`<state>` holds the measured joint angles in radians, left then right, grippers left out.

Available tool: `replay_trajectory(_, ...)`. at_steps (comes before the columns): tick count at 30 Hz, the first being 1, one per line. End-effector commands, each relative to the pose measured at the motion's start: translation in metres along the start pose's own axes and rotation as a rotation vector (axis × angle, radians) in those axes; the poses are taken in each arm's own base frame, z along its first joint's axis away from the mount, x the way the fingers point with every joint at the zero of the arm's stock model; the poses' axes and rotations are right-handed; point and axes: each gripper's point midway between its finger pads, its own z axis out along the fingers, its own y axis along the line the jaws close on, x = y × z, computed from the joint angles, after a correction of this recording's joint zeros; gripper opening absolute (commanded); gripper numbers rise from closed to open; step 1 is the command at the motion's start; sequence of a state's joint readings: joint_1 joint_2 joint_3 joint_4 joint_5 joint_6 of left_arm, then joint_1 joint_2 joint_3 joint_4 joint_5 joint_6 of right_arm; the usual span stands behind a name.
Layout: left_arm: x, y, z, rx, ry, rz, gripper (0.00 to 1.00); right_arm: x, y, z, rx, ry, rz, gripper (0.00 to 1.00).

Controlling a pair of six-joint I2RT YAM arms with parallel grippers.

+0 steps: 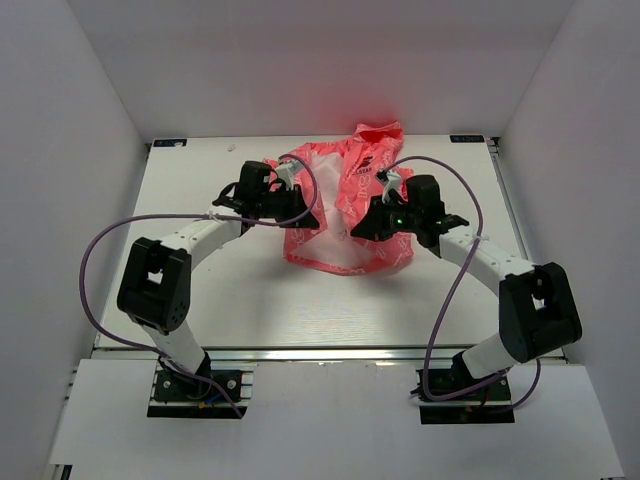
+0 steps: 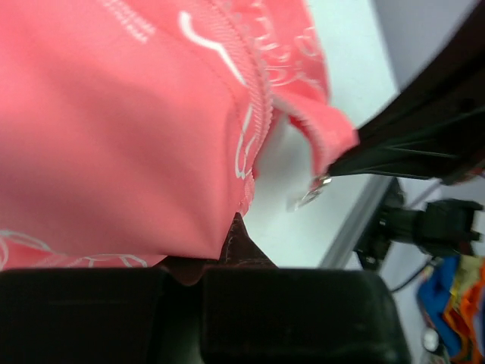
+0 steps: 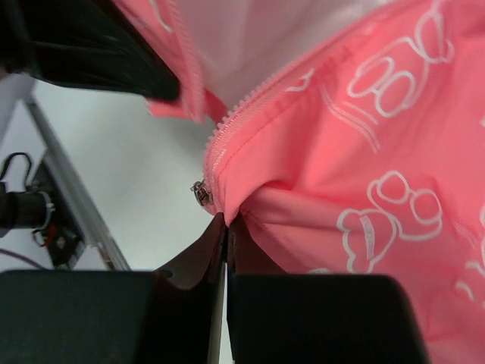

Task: Zip up the jacket

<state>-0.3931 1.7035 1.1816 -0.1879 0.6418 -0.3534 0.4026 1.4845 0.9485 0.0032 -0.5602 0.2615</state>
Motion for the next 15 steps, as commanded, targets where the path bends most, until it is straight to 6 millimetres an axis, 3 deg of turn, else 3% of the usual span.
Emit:
replay_trajectory(1, -0.016, -0.052, -0.017, 0.225, -0.049, 0.076, 0.00, -0.033, 0.037, 0.006, -0.217, -0.124, -0.101, 0.00)
replay_trajectory(8, -0.017, -0.057, -0.020, 0.243, -0.068, 0.073, 0.00, -0.033, 0.052, 0.004, -0.329, -0.159, -0.149, 0.00)
replay_trajectory(11, -0.022, -0.062, -0.021, 0.253, -0.073, 0.075, 0.00, -0.035, 0.040, 0.008, -0.260, -0.167, -0.136, 0.00)
replay_trajectory(15, -0.025, -0.071, -0.026, 0.289, -0.087, 0.091, 0.00, -0.057, 0.019, 0.019, -0.137, -0.239, -0.126, 0.00)
